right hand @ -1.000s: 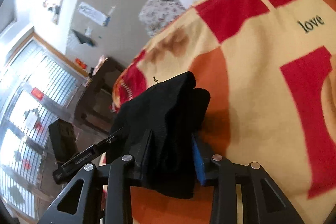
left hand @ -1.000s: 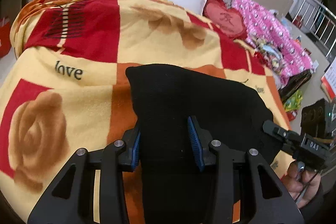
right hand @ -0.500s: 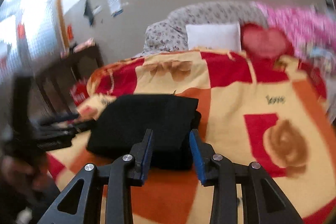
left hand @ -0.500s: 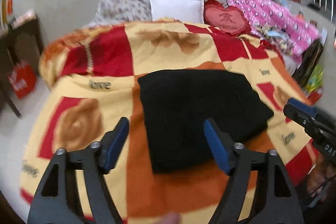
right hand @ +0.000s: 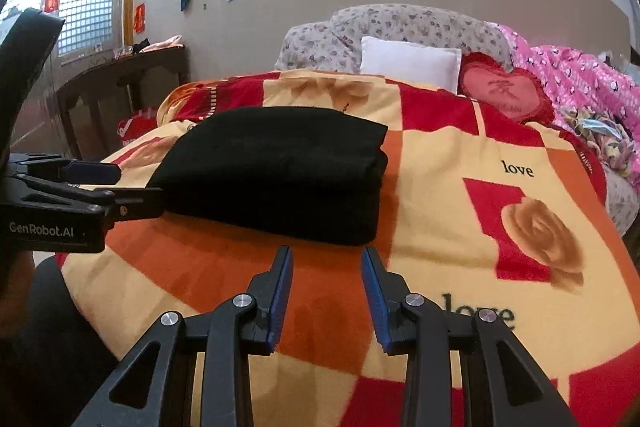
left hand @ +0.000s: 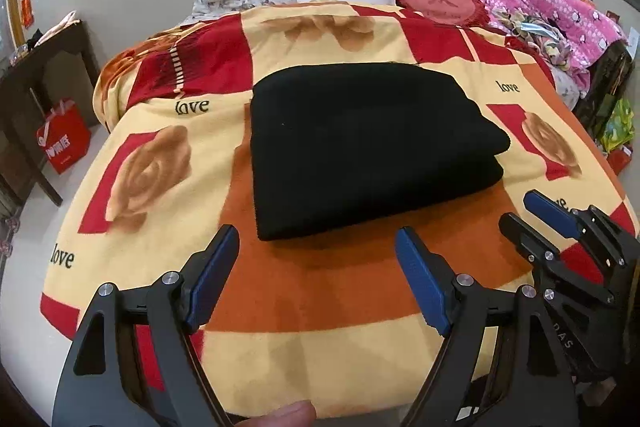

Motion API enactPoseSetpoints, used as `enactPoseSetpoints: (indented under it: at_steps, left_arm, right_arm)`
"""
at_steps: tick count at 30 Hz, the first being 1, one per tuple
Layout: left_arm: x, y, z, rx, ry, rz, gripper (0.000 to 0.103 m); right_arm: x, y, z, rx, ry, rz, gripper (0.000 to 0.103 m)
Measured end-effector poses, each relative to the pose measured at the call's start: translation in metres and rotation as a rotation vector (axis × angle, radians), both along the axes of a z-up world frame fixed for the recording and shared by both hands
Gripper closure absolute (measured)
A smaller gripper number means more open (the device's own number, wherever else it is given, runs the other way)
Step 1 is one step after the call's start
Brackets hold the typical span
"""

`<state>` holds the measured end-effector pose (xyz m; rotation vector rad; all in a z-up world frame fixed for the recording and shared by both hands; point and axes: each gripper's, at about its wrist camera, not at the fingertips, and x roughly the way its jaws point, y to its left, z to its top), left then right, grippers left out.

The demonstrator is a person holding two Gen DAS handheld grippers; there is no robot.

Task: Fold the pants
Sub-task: 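Open both grippers and withdraw them from the folded garment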

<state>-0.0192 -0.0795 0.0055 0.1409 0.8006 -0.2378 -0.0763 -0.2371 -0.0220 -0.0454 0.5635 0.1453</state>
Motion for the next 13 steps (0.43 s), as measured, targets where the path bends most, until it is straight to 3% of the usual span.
enactPoseSetpoints:
  at_steps: [6, 13]
  left_arm:
    - [0.0017, -0.0022, -0.0041, -0.038, 0.038, -0.033, 0.022]
    - [-0.0021, 0.0001, -0.0029, -0.03, -0.015, 0.001, 0.022]
  right_arm:
    - [-0.0019, 0.0052, -0.0004, -0.015, -0.009, -0.001, 0.068]
    - [-0.0032, 0.0042, 0.0015, -0.022, -0.028, -0.019, 0.068]
